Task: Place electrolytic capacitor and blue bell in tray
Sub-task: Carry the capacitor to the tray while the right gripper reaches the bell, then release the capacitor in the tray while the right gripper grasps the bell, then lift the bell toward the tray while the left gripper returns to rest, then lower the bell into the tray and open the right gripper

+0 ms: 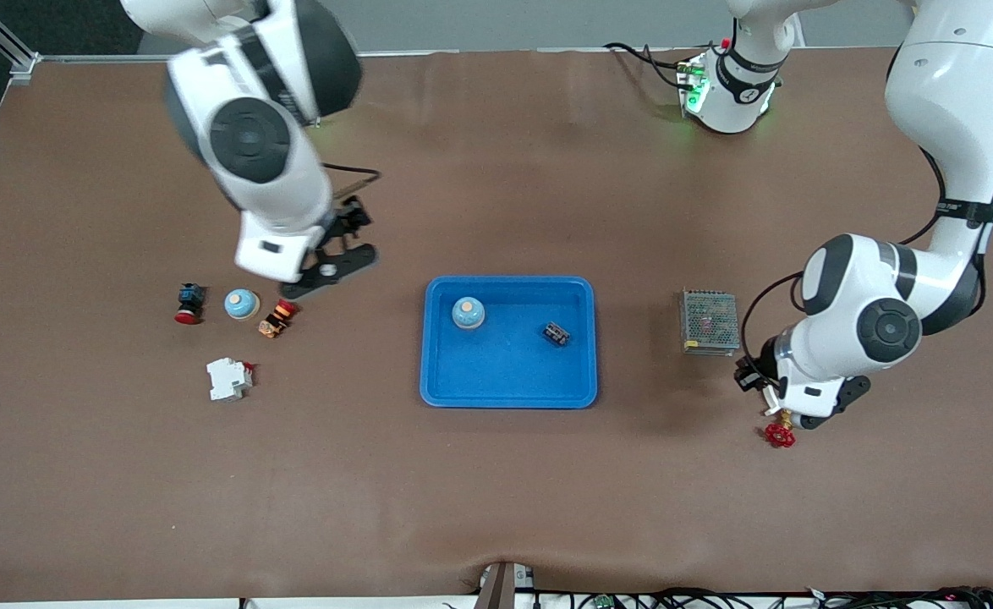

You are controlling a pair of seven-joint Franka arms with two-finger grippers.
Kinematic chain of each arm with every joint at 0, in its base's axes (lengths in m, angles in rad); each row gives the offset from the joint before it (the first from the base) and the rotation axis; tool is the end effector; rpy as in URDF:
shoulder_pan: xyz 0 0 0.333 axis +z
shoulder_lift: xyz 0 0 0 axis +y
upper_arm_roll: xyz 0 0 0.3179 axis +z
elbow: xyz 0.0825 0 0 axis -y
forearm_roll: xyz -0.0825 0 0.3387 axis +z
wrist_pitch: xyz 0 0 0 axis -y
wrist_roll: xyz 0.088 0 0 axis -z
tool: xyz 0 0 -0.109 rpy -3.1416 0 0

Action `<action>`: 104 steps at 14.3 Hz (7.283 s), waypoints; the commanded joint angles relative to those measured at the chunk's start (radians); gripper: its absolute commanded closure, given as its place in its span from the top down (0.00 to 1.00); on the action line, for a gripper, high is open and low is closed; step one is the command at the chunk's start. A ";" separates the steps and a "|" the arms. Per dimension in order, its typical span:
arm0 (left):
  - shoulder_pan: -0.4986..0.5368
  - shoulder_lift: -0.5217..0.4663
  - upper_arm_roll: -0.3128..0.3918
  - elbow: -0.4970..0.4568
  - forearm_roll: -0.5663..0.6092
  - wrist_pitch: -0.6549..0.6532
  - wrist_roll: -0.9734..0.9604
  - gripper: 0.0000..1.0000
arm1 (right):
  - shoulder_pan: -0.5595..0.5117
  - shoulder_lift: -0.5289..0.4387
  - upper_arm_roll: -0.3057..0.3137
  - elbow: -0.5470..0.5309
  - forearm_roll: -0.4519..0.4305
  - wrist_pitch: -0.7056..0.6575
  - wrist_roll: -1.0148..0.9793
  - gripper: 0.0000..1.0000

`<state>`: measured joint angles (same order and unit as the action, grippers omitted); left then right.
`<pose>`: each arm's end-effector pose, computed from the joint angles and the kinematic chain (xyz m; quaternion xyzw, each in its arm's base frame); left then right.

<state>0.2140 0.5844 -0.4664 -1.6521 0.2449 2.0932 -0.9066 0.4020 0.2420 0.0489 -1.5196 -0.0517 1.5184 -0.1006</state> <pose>0.6264 -0.1072 0.3186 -0.9572 -0.2861 0.0432 0.0007 0.5111 0.2377 0.5119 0.9545 0.2719 -0.1158 0.0407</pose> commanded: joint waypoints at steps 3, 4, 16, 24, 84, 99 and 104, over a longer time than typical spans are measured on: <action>-0.108 0.031 -0.012 0.064 0.008 -0.010 -0.233 0.00 | -0.161 -0.159 0.012 -0.235 0.012 0.089 -0.275 1.00; -0.142 0.050 -0.011 0.080 0.007 -0.010 -0.291 0.00 | -0.181 -0.187 0.012 -0.288 0.009 0.130 -0.321 1.00; -0.387 0.265 0.006 0.229 0.011 0.269 -0.816 0.00 | -0.486 -0.182 0.012 -0.720 0.003 0.756 -0.887 1.00; -0.475 0.310 0.080 0.227 0.013 0.301 -0.922 0.41 | -0.489 -0.093 0.012 -0.855 0.003 1.019 -0.900 1.00; -0.237 -0.649 0.376 0.038 -0.203 -0.535 0.761 1.00 | -0.215 0.023 0.025 -0.232 0.033 0.416 -0.328 0.36; -0.231 -0.627 0.367 0.041 -0.217 -0.524 0.770 1.00 | 0.115 0.322 0.022 0.009 0.101 0.624 0.469 0.36; -0.231 -0.624 0.367 0.043 -0.217 -0.519 0.770 1.00 | 0.152 0.442 0.020 0.087 0.099 0.692 0.551 0.36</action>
<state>-0.0164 -0.0355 -0.1068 -1.6051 0.0490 1.5628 -0.1595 0.5336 0.6315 0.0802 -1.4997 0.0490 2.1983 0.4104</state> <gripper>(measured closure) 0.000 0.352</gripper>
